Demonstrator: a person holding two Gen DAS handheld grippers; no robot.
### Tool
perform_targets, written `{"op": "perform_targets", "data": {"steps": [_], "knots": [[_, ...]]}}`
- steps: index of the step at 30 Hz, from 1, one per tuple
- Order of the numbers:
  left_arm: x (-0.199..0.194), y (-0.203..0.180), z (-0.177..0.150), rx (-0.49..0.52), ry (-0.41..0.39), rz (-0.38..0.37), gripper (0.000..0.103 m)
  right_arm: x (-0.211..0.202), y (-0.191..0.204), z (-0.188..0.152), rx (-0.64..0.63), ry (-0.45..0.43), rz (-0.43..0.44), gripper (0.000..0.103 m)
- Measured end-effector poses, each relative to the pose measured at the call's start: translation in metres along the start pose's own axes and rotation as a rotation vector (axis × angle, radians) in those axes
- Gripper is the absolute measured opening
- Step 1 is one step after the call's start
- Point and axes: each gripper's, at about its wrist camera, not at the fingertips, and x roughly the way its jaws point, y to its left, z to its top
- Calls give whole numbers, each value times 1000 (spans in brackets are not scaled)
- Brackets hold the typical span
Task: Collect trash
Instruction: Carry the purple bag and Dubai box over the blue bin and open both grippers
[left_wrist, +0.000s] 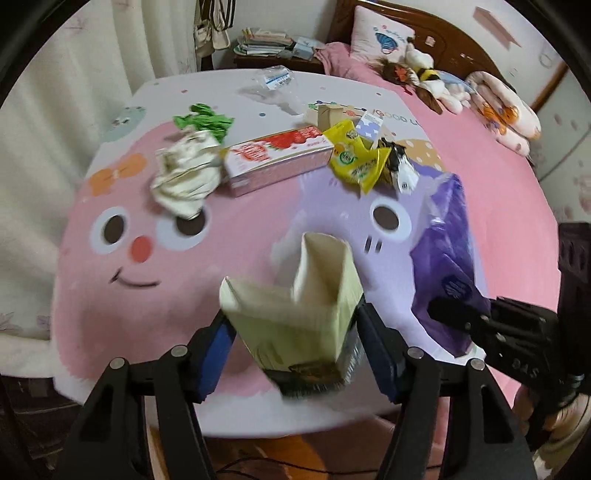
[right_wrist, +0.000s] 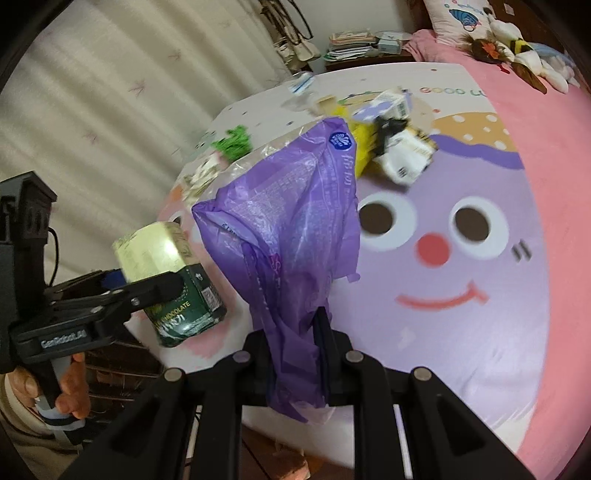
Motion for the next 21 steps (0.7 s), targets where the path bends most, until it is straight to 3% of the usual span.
{"op": "perform_targets", "data": {"steps": [11,16,21], "knots": [[-60,37,-108,116,-40,-49,61,9,92,-94,-3,56,-38,17],[-55,45,-156,159,-12,-102,61,12,110,-142,44,63,-78,17],[-38,52,-197,174,54,-128,61,30,113,-192,113,126,-106,17]]}}
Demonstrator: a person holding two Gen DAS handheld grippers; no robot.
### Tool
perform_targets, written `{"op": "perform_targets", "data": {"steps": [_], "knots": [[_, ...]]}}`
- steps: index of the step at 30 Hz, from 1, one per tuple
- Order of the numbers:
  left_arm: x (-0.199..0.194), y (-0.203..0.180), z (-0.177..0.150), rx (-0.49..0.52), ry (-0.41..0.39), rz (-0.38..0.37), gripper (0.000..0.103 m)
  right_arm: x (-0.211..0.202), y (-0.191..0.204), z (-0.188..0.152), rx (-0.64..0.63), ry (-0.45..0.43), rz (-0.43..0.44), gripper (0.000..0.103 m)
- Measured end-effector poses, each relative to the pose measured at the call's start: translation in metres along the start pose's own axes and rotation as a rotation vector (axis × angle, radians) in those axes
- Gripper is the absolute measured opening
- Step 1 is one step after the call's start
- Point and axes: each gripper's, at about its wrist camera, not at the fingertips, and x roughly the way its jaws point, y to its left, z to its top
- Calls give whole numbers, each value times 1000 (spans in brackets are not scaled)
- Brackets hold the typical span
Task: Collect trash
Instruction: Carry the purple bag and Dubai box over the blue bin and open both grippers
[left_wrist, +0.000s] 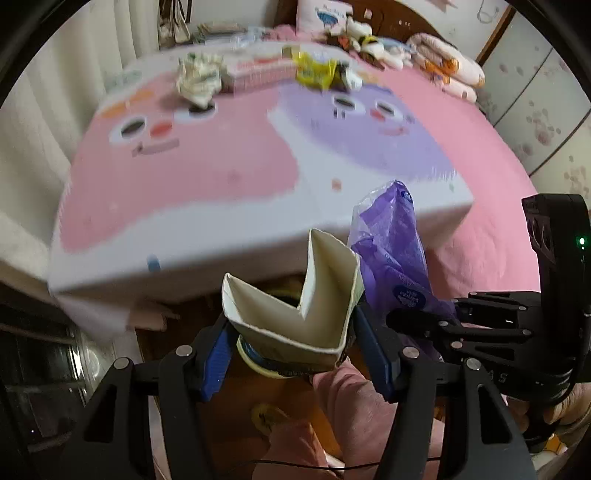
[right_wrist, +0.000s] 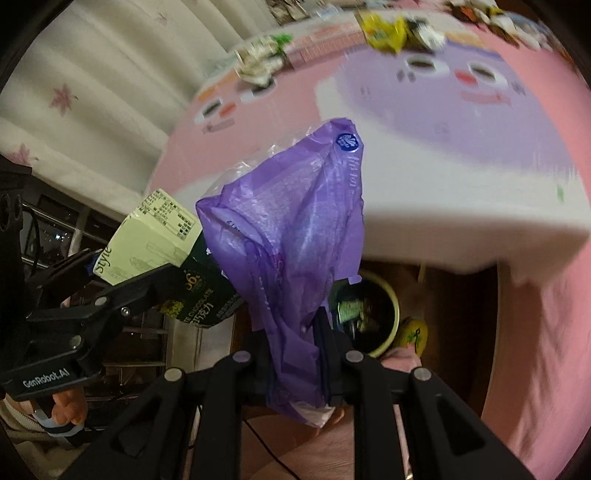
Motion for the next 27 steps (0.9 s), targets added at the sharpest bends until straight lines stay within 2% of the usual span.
{"op": "perform_targets", "data": {"steps": [7,13,18,20,21,23,24,27], "knots": [[55,9,-44,-1,74,3,61,64,-14,-40,60,110,-24,17],[155,28,-72,-33,121,19,61,169,-62,-53,140,189,-64,17],[237,37,-90,-24,130,75,64,264,-104,-63,178,230,-77,20],[267,42,-97,-17,123,120,64,292,-115,-62,200,244,-70,21],[276,45,-95,-16,123,129,66,308,-123,-61,215,249,-67,23],[301,54,-94,-25,147,153,67,327,-132,-60,228,251,-61,40],[308,57,-93,-36,152,162,71,336,-137,-60,236,257,-54,53],[315,66,-91,-75,137,192,99,346,-144,-54,252,243,-46,69]]}}
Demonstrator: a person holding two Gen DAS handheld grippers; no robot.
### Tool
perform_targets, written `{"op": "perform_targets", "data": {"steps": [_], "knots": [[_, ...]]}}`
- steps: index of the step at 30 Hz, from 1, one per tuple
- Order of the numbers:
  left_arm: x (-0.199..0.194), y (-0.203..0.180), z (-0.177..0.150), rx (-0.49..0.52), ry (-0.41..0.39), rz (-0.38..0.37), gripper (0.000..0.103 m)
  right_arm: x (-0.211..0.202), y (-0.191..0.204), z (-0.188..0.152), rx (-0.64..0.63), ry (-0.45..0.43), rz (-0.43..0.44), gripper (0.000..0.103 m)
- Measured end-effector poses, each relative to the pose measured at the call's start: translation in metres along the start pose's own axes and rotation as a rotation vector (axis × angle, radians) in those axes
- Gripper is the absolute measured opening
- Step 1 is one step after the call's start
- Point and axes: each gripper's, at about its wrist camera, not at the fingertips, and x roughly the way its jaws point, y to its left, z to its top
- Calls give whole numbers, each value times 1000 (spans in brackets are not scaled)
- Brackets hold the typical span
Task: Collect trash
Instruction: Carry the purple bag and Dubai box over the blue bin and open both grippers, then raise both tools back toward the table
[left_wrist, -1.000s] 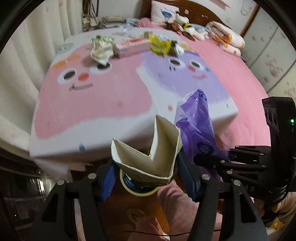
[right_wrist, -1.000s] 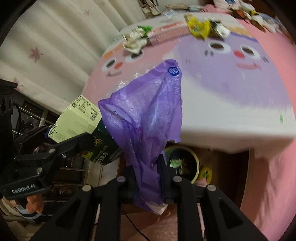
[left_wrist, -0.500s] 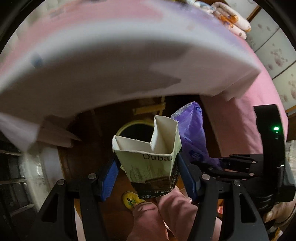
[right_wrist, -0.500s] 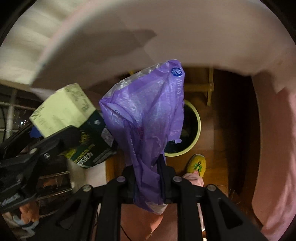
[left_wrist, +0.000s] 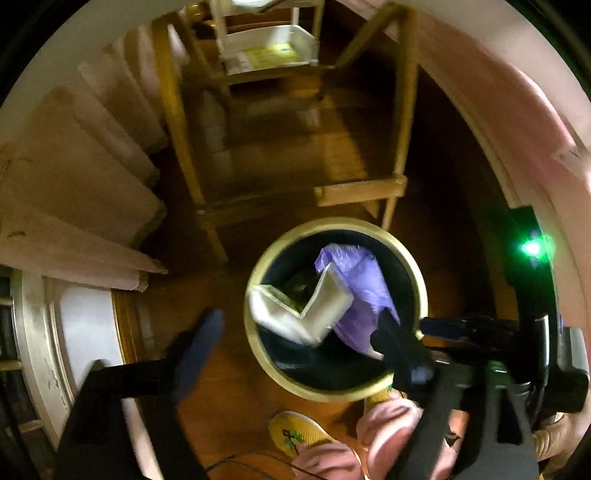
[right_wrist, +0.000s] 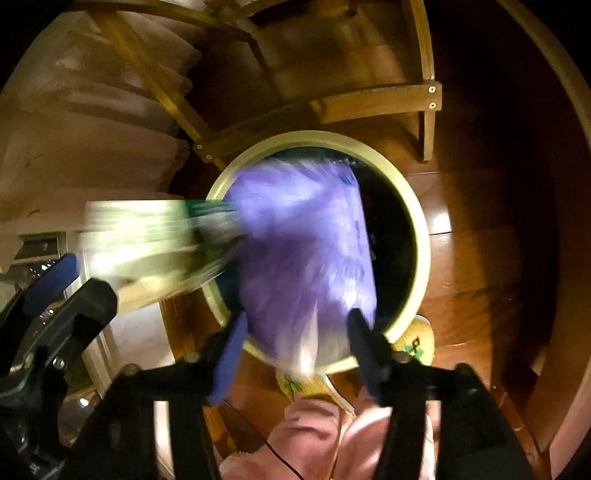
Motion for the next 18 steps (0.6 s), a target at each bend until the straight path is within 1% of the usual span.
{"op": "perform_targets", "data": {"steps": [1,5,8,14,16,18], "knots": [[-1,1,1,-11,-10,5,101,0,1,-1,1,-6,0,71],[-16,5,2,-29,-27,21,101,-13,10,-2,-1,-20,12,73],[-44,7,1,-39,-45,23,101,-32,17,-4,-17,-20,8,73],[-130,10,4,-66,-69,8,101,-102,37,-18,-51,-31,8,73],[-169,13,8,-78,-86,-17,101,-135,47,-24,-68,-45,7,73],[-201,15,11,-85,-114,-22,101,-170,60,-33,-90,-68,12,73]]}}
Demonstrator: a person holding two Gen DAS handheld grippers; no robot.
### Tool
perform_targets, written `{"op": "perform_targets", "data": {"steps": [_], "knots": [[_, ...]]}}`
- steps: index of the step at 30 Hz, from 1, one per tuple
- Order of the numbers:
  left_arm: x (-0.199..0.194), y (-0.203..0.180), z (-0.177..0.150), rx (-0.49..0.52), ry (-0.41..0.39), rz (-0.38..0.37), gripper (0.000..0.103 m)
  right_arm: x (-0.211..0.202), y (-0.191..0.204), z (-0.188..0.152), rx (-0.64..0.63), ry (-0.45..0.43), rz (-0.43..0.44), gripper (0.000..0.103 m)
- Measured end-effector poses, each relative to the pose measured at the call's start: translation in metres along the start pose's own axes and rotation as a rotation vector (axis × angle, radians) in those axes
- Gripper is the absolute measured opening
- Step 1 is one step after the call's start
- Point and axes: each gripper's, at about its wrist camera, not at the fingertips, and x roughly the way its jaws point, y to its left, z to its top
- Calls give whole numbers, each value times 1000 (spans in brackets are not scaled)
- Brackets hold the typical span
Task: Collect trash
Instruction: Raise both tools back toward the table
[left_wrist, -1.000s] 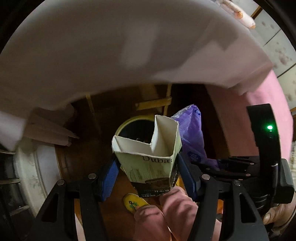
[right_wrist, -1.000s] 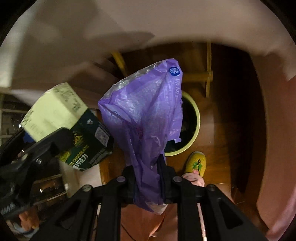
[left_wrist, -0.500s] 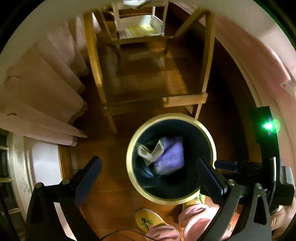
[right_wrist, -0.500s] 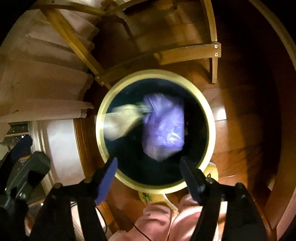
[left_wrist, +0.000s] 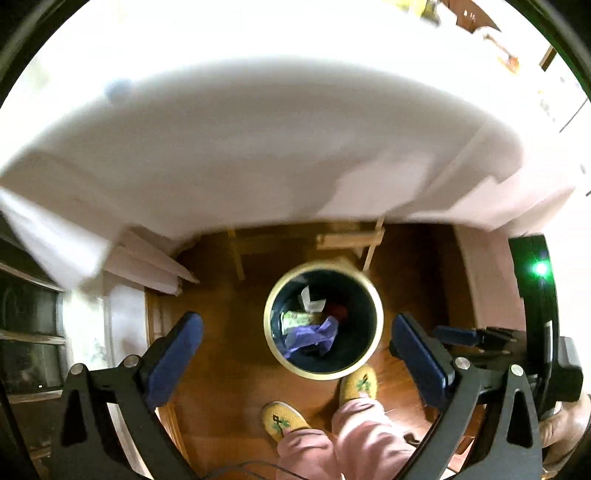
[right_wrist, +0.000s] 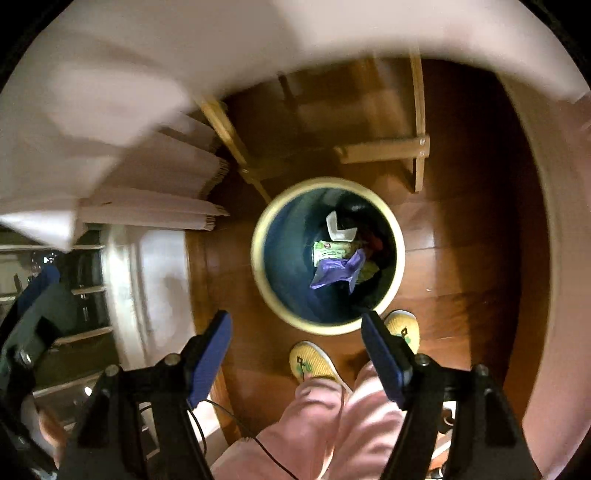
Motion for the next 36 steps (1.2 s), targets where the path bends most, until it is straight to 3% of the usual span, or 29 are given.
{"op": "perform_targets", "data": {"steps": [8,13,18,23,32,34,36], "knots": [[-140,-4,38,47,-142,-41,101,-116,47,-8,-62,-114,-12,73],[-205,7,64,32,-239,-105,101,-189,81,-3,-112,-254,-15,73],[-248,10,83,26,-371,-56,101,-248,110,3,-168,-416,-21,73],[-269,8,103,71,-435,23,101,-281,125,13,-196,-505,-24,73],[-261,23,138,7,-450,14,96,-304,134,57,-228,-548,-21,73],[-252,22,147,8,-443,23,85,-303,131,74,-241,-546,-17,73],[-238,22,165,-7,-420,43,83,-298,128,97,-250,-537,-7,73]]}}
